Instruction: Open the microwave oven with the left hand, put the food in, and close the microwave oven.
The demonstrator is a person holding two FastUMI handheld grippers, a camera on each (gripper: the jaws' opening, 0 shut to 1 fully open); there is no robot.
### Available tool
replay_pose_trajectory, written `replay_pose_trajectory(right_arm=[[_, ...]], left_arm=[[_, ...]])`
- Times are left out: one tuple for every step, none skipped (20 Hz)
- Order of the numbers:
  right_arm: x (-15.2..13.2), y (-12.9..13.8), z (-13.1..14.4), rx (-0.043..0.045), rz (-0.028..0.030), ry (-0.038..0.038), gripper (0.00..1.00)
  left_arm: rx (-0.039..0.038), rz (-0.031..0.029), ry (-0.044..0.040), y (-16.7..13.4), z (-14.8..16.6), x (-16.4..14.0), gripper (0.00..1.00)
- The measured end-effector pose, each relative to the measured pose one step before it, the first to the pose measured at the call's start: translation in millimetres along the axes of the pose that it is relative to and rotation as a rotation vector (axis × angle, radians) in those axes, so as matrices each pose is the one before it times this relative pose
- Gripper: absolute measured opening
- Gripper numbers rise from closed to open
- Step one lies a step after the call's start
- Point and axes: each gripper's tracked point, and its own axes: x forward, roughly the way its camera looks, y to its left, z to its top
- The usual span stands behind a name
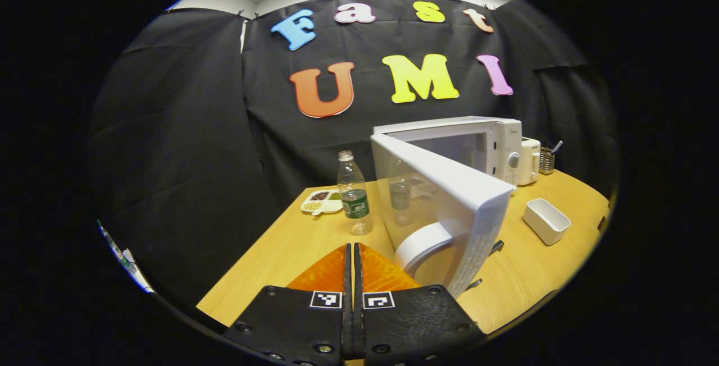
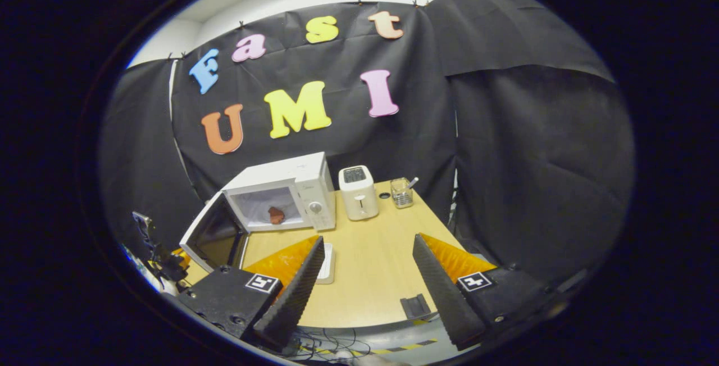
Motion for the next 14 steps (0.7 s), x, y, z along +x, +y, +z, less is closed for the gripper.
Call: replay_pose_trajectory(right_arm=[[-4.30, -8.59, 2.01, 0.01644, -0.01938, 0.00126, 1.00], [-3.49, -8.03, 2.71, 0.01703, -0.02312, 0.00140, 0.90], [-1.62, -4.70, 1.34, 0.02158, -0.01570, 0.00823, 1.00], [-3.59, 0.17, 0.84, 0.01733, -0.00673, 0.00391, 1.00], [-2.22, -0.76, -0.65, 0.00865, -0.01205, 0.00612, 1.00], [-1.20, 1.67, 1.16, 0.00369, -0.00902, -0.00110, 1.00], [-2.71, 0.30, 2.65, 0.00386, -0.01011, -0.00460, 1.00], [-0.70, 3.09, 2.66, -0.00105, -0.00590, -0.00581, 1.00], [-2.01, 3.08, -0.98, -0.00832, -0.00492, 0.00331, 1.00], [-2.56, 4.39, 0.79, -0.00942, -0.00089, -0.00006, 1.00], [-1.77, 3.85, 4.21, -0.00526, -0.00235, -0.01128, 1.00], [-1.44, 2.70, 4.62, -0.00635, -0.00597, -0.00998, 1.00], [0.92, 3.21, 2.02, -0.00855, -0.00974, -0.00448, 1.00], [-1.25, 4.96, 5.46, 0.00081, -0.00217, -0.01017, 1.00]], left_arm=[[0.00545, -0.02754, 0.00502, -16.42, -0.55, 0.14, 0.00], [0.00313, -0.03585, 0.00447, -17.94, 0.55, 0.47, 0.00], [-0.00396, -0.04331, -0.00338, -18.19, 2.78, 1.85, 0.00], [0.00115, -0.03198, 0.00089, -14.66, 0.80, 1.75, 0.00], [0.00196, -0.02959, -0.01407, -14.27, 6.62, 1.09, 0.00], [0.00180, -0.02917, -0.02350, -13.14, 8.71, 2.15, 0.00], [-0.00529, -0.02759, -0.01386, -12.74, 6.61, 2.79, 0.00], [-0.00734, -0.02956, -0.01499, -12.60, 4.86, 4.01, 0.00], [0.00270, -0.03209, -0.01310, -13.56, 5.55, 5.09, 0.00], [0.00469, -0.02870, -0.00727, -11.48, 4.39, 4.65, 0.00], [0.00334, -0.02879, -0.01040, -11.75, 5.32, 4.58, 0.00], [-0.00799, -0.04162, -0.00989, -14.54, 4.00, 5.28, 0.00], [-0.00427, -0.03678, -0.00364, -13.41, 2.38, 6.93, 0.00], [0.00621, -0.02638, -0.00307, -9.92, 3.00, 6.50, 0.00]])
